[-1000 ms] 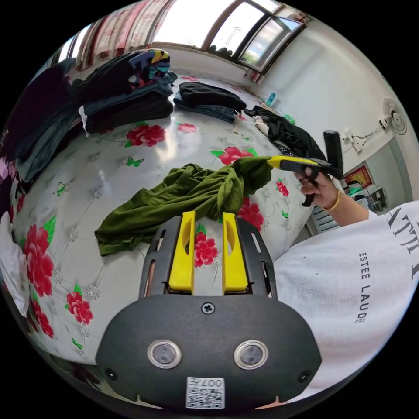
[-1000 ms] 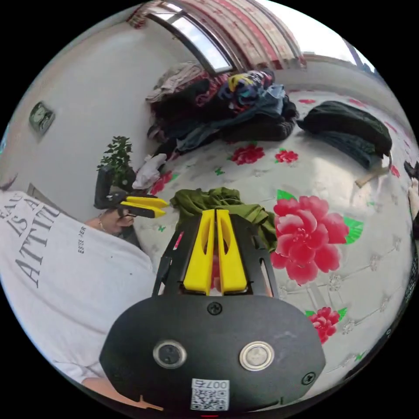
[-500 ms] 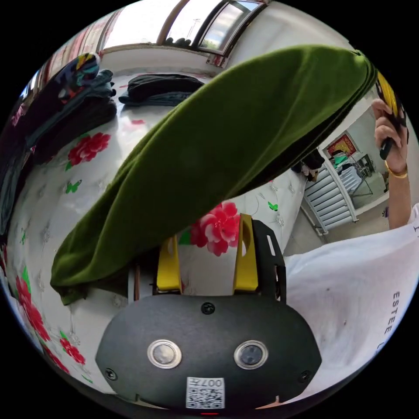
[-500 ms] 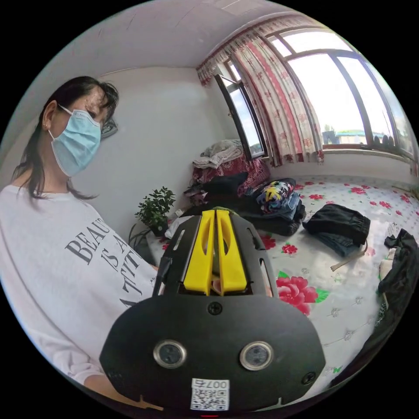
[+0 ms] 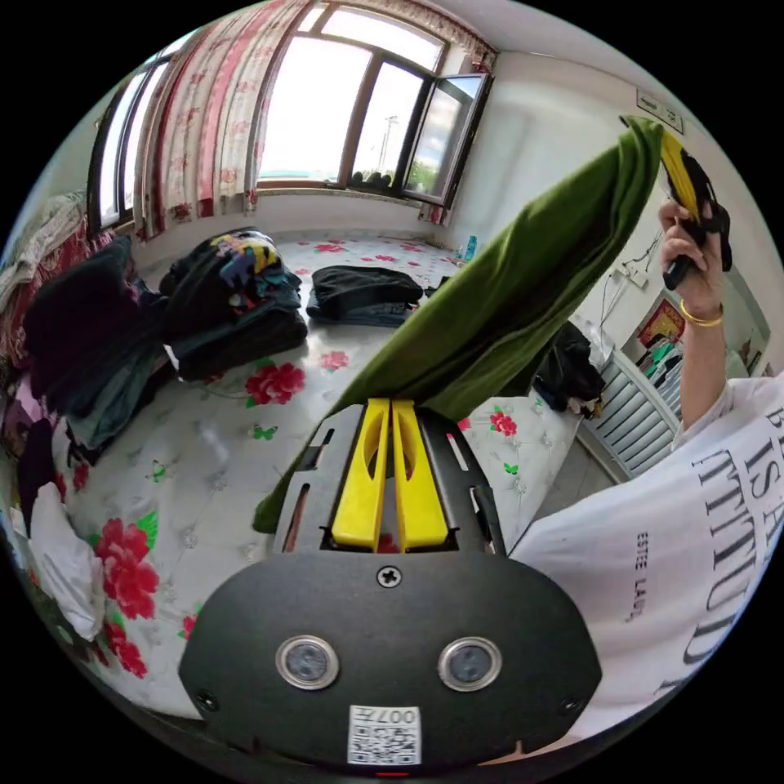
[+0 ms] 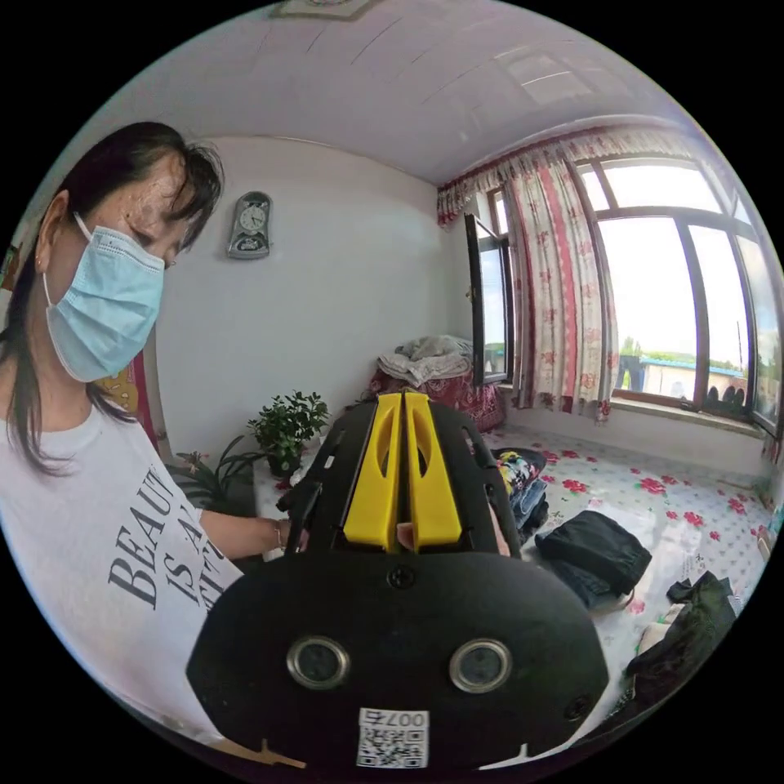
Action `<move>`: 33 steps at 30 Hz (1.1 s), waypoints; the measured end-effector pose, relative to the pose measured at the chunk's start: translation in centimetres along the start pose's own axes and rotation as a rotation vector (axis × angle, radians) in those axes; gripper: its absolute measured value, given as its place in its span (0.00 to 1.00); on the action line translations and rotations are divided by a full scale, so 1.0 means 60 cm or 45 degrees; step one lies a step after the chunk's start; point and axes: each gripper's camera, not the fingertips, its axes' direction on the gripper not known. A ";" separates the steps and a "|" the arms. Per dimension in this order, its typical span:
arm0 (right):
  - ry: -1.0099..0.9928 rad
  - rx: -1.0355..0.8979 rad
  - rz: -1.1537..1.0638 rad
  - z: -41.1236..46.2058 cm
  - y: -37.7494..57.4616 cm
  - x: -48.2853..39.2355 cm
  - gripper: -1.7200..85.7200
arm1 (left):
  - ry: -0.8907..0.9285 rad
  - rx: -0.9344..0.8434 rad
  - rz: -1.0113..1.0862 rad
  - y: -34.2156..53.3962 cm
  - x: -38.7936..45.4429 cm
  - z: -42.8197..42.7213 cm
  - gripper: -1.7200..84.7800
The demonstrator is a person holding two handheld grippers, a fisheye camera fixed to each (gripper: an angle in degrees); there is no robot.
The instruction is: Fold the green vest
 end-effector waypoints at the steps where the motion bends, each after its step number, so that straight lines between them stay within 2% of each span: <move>1: 0.048 -0.014 -0.037 -0.002 0.001 0.002 0.02 | -0.039 -0.019 0.033 -0.007 -0.004 -0.041 0.01; 4: 0.163 -0.142 -0.080 0.004 0.036 0.021 0.02 | -0.112 -0.084 0.048 -0.017 -0.007 -0.129 0.01; 7: 0.185 -0.433 -0.009 0.038 0.127 0.061 0.02 | -0.121 -0.114 -0.006 0.005 0.001 -0.160 0.01; 9: 0.153 -0.642 0.095 0.068 0.208 0.087 0.02 | -0.100 -0.173 -0.071 0.036 0.002 -0.137 0.02; 11: 0.119 -0.941 0.261 0.111 0.326 0.112 0.03 | -0.016 -0.317 -0.249 0.093 -0.003 -0.075 0.07; 14: 0.107 -1.196 0.431 0.150 0.443 0.121 0.04 | -0.027 -0.520 -0.508 0.169 -0.010 -0.004 0.10; 18: 0.126 -1.220 0.511 0.175 0.487 0.128 0.07 | -0.116 -0.556 -0.749 0.206 -0.043 0.009 0.11; 22: 0.071 -1.265 0.513 0.238 0.511 0.144 0.09 | -0.186 -0.459 -0.867 0.177 -0.113 -0.003 0.14; 25: 0.088 -1.404 0.534 0.290 0.552 0.155 0.09 | -0.214 -0.470 -0.821 0.136 -0.150 0.019 0.15; 28: 0.064 -1.519 0.602 0.327 0.592 0.161 0.09 | -0.241 -0.663 -0.800 0.114 -0.171 0.074 0.16; 30: 0.089 -1.539 0.598 0.340 0.602 0.154 0.07 | -0.432 -0.721 -0.722 0.096 -0.156 0.078 0.07; 31: 0.170 -1.542 0.544 0.341 0.599 0.148 0.06 | -0.465 -0.754 -0.643 0.088 -0.145 0.084 0.04; 33: 0.149 -1.589 0.517 0.349 0.593 0.148 0.04 | -0.445 -0.773 -0.575 0.078 -0.135 0.080 0.02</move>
